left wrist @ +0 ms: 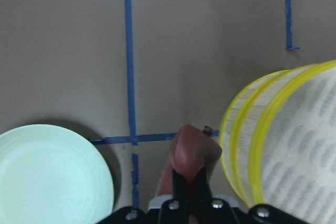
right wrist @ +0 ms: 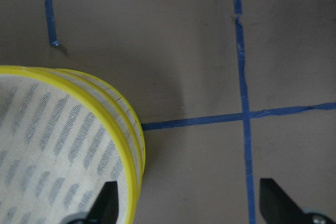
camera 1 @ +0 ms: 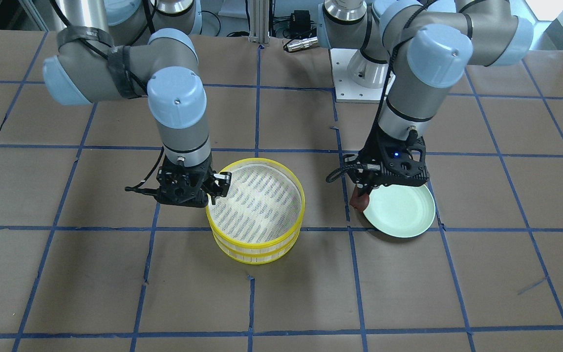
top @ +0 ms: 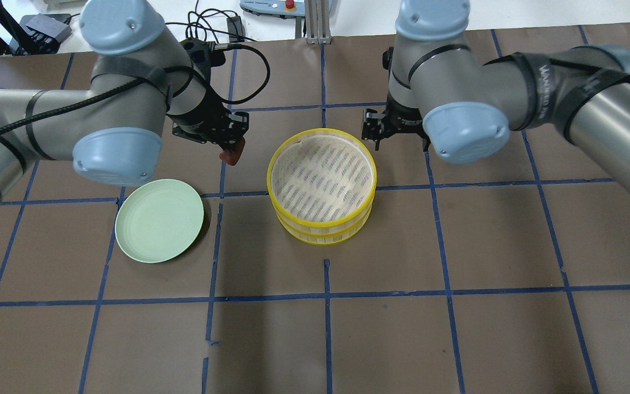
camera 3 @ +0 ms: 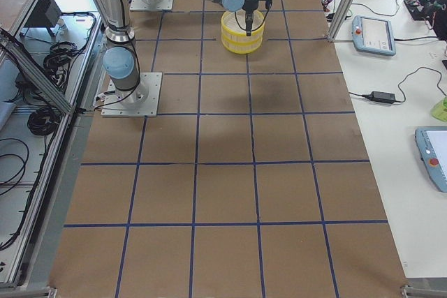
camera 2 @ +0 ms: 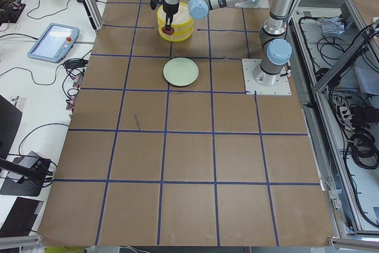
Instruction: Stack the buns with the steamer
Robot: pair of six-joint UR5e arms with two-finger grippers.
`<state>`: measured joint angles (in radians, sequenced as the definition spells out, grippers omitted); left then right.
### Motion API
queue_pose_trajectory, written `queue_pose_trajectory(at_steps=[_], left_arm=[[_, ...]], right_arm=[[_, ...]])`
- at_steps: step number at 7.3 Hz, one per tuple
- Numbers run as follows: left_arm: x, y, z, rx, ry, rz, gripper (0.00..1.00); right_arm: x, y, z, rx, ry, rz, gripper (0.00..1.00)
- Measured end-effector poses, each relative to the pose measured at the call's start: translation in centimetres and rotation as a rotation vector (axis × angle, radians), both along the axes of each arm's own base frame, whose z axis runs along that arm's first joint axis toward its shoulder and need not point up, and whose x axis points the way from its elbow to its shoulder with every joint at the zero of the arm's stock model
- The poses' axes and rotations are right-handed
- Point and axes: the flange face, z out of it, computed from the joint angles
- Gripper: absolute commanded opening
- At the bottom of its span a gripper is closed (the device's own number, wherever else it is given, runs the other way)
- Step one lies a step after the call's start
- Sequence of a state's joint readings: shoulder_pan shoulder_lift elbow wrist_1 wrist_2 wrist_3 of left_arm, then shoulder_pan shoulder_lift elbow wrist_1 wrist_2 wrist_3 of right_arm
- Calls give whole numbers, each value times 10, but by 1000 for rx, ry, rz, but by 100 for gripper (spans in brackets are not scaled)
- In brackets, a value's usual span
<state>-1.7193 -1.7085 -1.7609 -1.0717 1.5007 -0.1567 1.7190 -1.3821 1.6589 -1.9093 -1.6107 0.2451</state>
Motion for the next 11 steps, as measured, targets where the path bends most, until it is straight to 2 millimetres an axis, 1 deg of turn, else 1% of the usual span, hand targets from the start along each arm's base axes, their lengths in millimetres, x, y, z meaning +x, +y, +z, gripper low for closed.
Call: queue_pose_trajectory(at_steps=[1,2,3,4,5,8,9,10,11], left_arm=[[-35,8,-4,-10,20,31,9],[-69,14,-13,-28,43,54,20],[-95,16,-26,-49,61,61,76],[-109,14,-39,-59,66,59,81],[-114,11,-47,-66,67,58,81],[-118,9,-50,-71,71,55,83],[-117,8,-47,-79,67,39,89],[-107,2,-37,-108,37,-17,100],[-78,-14,-19,-128,-9,-71,100]], right_arm=[[-28,-1,41,14,4,0,100],[-48,2,77,24,6,6,100],[-58,4,102,22,5,15,100],[-62,7,111,26,2,19,100],[-61,13,113,31,-2,21,100],[-56,31,111,102,-17,35,100],[-55,33,110,118,-17,38,100],[-55,33,110,123,-17,39,100],[-55,34,110,125,-18,40,100]])
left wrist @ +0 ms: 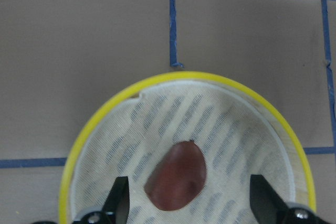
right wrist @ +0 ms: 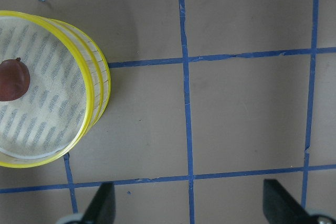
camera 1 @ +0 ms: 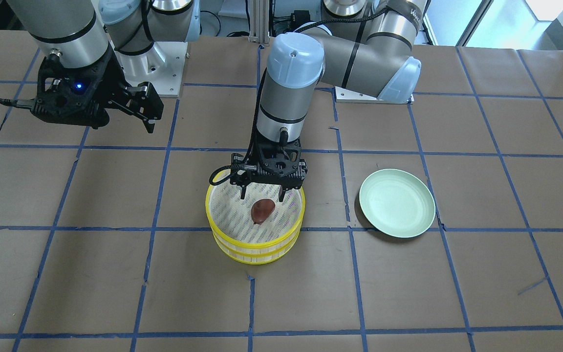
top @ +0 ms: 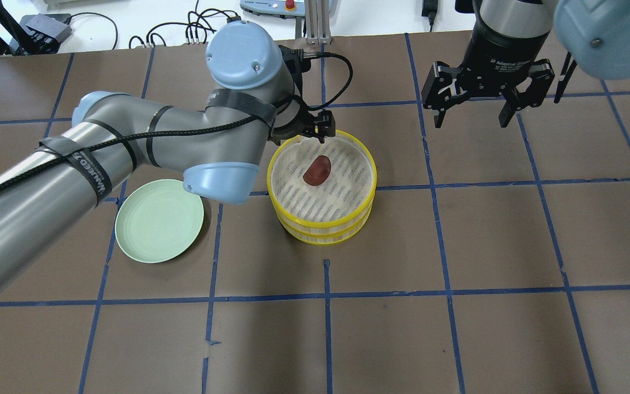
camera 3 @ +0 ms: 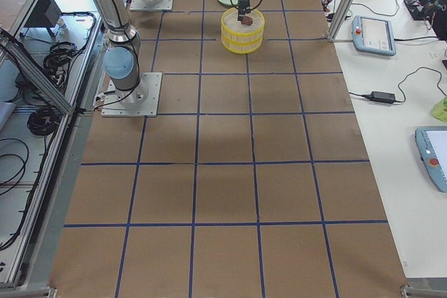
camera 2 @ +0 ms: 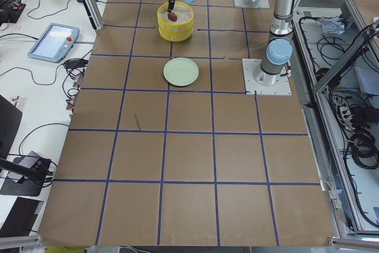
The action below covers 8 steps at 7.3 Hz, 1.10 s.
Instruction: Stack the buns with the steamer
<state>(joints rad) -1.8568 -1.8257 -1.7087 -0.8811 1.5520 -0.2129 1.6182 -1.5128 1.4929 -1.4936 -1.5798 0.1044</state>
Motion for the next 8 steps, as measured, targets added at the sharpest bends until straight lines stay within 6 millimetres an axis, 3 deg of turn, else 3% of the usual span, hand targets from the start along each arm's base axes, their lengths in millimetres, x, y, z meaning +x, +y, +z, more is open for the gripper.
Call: queue_pose_trajectory(at_steps=[2,3,4,5,6,8], left_arm=[[90,-25,58,55,-82,-68,100],[128,-23,92,112,-102,-78,100],[153,-9,122,174,-113,-72,100],[164,6,143,214,-120,-65,100],[169,16,150,238,-120,-62,100],[169,22,151,255,-111,-59,100]], right_arm=[[-1,-2,2,-11,-1,-3,100],[-2,-2,2,-15,0,-3,100],[-2,-2,3,-17,3,-3,100],[-4,-3,3,-17,7,-5,100],[-5,-3,3,-17,9,-7,100],[-6,-3,3,-17,10,-7,100]])
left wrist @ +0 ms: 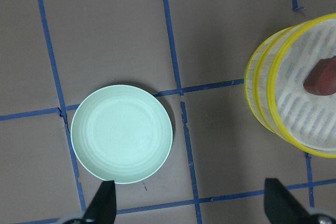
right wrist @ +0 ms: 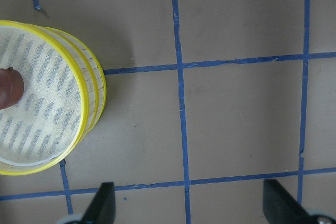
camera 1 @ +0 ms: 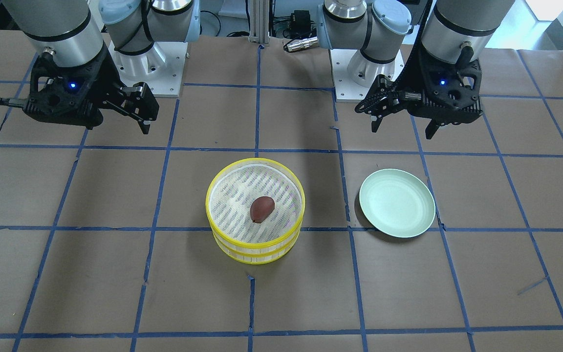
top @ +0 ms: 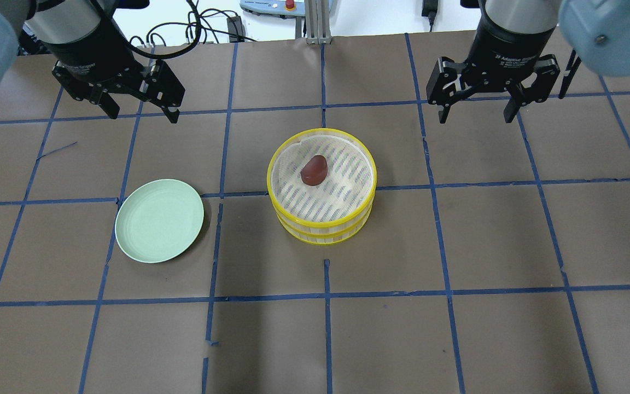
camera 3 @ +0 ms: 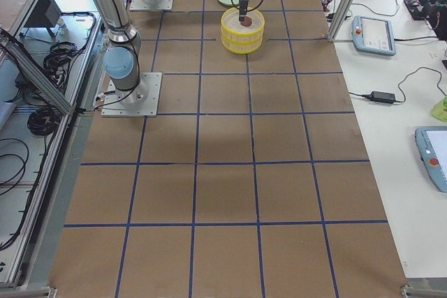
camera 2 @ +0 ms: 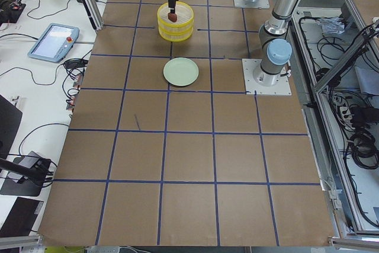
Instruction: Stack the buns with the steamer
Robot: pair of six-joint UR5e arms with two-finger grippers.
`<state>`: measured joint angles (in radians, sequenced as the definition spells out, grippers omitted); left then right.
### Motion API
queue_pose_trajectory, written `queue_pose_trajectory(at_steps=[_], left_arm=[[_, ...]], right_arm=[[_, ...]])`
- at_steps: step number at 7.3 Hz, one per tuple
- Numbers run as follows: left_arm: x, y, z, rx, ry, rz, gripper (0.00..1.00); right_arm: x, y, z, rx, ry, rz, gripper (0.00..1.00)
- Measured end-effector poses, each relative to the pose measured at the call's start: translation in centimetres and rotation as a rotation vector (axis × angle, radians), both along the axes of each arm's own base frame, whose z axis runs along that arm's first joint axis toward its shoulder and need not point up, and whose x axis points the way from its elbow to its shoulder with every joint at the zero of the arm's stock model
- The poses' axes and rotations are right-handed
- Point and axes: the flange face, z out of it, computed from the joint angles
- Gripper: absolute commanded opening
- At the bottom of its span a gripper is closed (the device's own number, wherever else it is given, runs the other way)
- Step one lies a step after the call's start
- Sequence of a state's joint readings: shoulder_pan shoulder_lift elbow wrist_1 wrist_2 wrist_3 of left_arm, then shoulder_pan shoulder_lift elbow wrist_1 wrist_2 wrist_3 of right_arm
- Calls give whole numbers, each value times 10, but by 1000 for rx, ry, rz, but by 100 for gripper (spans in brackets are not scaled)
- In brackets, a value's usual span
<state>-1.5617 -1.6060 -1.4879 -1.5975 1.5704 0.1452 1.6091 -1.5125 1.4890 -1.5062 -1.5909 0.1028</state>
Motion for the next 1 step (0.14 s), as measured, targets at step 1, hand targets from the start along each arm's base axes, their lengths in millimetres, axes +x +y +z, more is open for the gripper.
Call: queue_pose_trajectory(at_steps=[1], left_arm=[[-1,1,-2,5,1,1,100]], right_arm=[[0,0,0,1,0,0,100]])
